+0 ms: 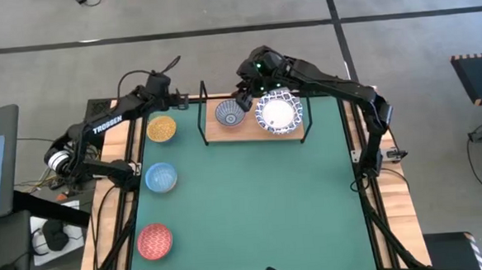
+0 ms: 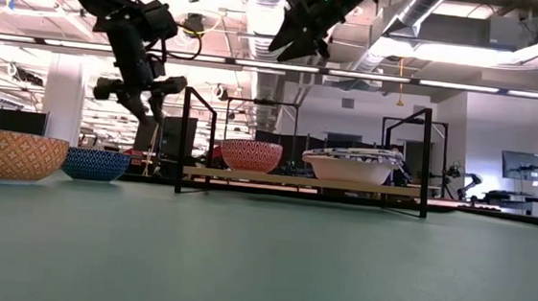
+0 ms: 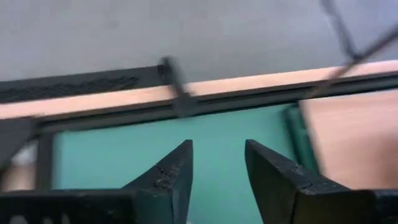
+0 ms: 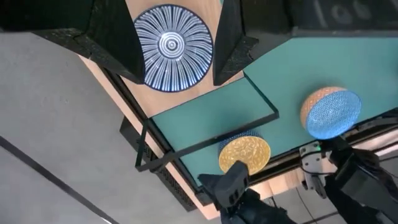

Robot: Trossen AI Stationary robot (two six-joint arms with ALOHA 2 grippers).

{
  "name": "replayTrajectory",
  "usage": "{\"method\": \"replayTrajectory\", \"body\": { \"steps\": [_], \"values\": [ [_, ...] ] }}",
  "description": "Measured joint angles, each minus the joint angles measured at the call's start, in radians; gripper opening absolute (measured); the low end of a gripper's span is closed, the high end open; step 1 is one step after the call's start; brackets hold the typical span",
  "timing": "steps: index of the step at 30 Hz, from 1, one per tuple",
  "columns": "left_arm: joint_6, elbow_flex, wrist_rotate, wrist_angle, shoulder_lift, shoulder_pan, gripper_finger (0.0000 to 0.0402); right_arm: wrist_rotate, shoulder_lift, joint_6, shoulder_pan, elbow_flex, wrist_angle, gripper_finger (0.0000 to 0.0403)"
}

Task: Place and stack bowls onto a shelf
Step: Stack the yellow bowl on the blue striped bowl on the shelf

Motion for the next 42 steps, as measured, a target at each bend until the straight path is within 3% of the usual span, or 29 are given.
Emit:
{"method": "replayTrajectory", "body": {
  "steps": [3, 8, 14, 17, 23, 27, 31, 35, 42],
  "values": [
    [-0.066, 0.017, -0.022, -0.085, 0.0, 0.032, 0.0119, 0.0, -0.015, -0.002, -0.001, 0.0, -0.011, 0.0214],
    [-0.217, 0.017, 0.034, -0.173, 0.0, 0.055, 0.0119, 0.0, -0.015, -0.002, -0.001, 0.0, -0.013, 0.0214],
    [-0.37, 0.018, 0.167, -0.342, 0.0, -0.011, 0.0114, 0.0, -0.015, -0.002, 0.001, 0.0, -0.017, 0.0214],
    [-0.371, 0.014, 0.141, -0.469, 0.0, -0.092, 0.0108, 0.0, -0.015, -0.002, 0.001, 0.0, -0.038, 0.0214],
    [-0.311, -0.004, 0.138, -0.469, 0.0, -0.178, 0.0112, 0.0, -0.014, -0.001, 0.0, 0.0, -0.053, 0.0214],
    [-0.237, -0.005, 0.081, -0.468, 0.0, -0.183, 0.012, 0.0, -0.013, -0.001, 0.002, 0.0, -0.046, 0.0214],
    [-0.203, -0.038, 0.095, -0.438, 0.0, -0.177, 0.0127, 0.0, -0.013, 0.007, 0.002, 0.0, -0.045, 0.0214],
    [-0.218, -0.099, 0.127, -0.411, 0.0, -0.177, 0.0128, 0.0, -0.013, 0.01, 0.006, 0.0, -0.051, 0.0214],
    [-0.231, -0.165, 0.09, -0.386, 0.0, -0.177, 0.0122, 0.0, -0.013, 0.01, 0.015, 0.0, -0.056, 0.0214]
  ]
}}
